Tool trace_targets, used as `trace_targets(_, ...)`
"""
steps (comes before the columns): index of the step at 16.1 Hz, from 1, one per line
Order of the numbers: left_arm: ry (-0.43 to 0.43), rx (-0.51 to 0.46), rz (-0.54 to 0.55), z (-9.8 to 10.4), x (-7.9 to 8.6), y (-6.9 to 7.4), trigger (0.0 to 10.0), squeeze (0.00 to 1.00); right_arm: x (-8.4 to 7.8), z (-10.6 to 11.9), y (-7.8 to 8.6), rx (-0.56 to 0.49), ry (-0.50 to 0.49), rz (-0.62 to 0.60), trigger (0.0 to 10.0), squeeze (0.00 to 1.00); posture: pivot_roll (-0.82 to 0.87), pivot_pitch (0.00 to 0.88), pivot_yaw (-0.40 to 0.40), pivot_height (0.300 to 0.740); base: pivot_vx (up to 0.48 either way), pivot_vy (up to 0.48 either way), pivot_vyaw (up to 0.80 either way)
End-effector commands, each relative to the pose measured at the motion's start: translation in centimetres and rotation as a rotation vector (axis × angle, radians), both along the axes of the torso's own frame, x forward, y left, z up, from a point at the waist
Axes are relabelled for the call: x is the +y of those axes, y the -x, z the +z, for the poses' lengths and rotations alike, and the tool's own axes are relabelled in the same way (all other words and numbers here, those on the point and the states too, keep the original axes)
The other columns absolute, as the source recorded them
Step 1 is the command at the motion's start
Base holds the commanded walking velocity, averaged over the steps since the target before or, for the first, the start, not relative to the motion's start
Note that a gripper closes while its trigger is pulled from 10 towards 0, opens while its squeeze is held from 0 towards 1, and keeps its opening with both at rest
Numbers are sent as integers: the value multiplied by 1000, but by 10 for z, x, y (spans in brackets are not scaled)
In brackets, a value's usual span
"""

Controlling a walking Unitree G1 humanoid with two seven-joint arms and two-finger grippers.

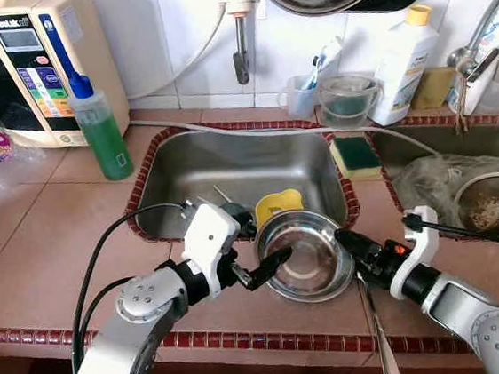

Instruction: Kitchen organization

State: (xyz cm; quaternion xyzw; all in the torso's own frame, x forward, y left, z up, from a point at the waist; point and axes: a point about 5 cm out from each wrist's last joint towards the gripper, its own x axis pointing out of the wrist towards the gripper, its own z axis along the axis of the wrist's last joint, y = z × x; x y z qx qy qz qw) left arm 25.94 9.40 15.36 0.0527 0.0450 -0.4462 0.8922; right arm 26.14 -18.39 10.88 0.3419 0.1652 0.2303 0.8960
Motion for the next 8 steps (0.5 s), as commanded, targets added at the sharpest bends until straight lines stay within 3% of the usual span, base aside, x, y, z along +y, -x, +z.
trace_targets(1,1,-10,-6,3,1,2,10000,0,-2,5,1,-18,-14,-6,0,0,-137,44,-6,740,0,0,0)
trace_targets(3,0,-12,-6,4,1,1,10000,0,-3,13,-1,-53,-92,-22,0,0,-137,44,-4,740,0,0,0)
trace_targets(8,2,-9,-6,3,0,2,10000,0,0,18,-4,-64,-169,-49,0,0,-136,49,-5,740,0,0,0)
